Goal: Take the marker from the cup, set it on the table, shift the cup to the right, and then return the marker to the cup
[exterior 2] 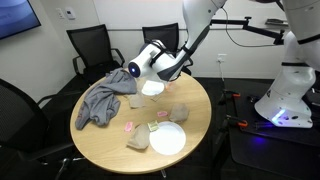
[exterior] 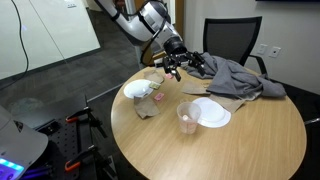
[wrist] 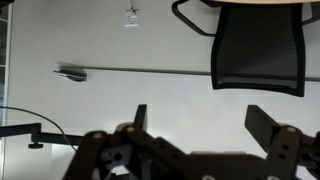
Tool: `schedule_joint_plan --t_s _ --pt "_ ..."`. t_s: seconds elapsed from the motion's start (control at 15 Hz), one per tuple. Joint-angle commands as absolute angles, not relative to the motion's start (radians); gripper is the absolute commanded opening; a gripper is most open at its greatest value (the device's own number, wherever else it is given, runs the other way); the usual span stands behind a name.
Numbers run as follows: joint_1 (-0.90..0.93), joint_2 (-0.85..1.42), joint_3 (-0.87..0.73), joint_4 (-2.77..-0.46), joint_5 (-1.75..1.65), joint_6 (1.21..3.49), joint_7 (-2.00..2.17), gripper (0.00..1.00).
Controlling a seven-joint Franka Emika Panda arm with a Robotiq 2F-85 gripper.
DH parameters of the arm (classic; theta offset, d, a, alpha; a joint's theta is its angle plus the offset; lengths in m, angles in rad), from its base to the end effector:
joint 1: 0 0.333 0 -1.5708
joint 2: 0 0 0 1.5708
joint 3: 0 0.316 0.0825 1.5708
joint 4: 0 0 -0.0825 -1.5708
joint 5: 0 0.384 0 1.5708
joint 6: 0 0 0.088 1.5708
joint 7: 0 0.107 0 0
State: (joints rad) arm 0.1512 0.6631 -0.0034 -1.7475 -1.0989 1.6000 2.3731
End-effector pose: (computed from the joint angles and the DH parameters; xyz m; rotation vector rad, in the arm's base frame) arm 0.6100 -0.0030 0.2011 1.3347 -1.4862 0.8577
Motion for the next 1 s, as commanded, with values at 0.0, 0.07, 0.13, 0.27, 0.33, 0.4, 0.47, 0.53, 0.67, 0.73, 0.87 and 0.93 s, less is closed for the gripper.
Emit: schedule_joint_plan --t_s 0.0,0.07,0.13,0.27,0.33,0.4,0.47,0.53,0.67,0.73,0.87,0.93 --pt "0.151 0.54 0.018 -1.818 -1.061 1.534 2.307 1.0" --pt "0.151 0.523 0.022 -1.822 -1.053 1.518 2.29 1.0" --pt "0.151 0.502 0.025 -1.826 -1.044 1.497 2.268 1.0" --pt "0.149 0.468 0.029 -1.835 -1.037 1.473 2.246 1.0" --pt "0.149 0.449 0.03 -1.839 -1.037 1.465 2.236 1.0" --pt "0.149 0.437 0.03 -1.844 -1.038 1.457 2.231 1.0" --pt "0.149 0.422 0.031 -1.848 -1.041 1.451 2.225 1.0" --pt "0.148 0.411 0.032 -1.852 -1.044 1.45 2.218 1.0" --pt "0.145 0.388 0.034 -1.864 -1.051 1.46 2.207 1.0" --pt "0.142 0.377 0.035 -1.873 -1.054 1.469 2.197 1.0" --pt "0.145 0.425 0.03 -1.829 -1.056 1.463 2.22 1.0" --pt "0.145 0.419 0.031 -1.833 -1.057 1.463 2.22 1.0"
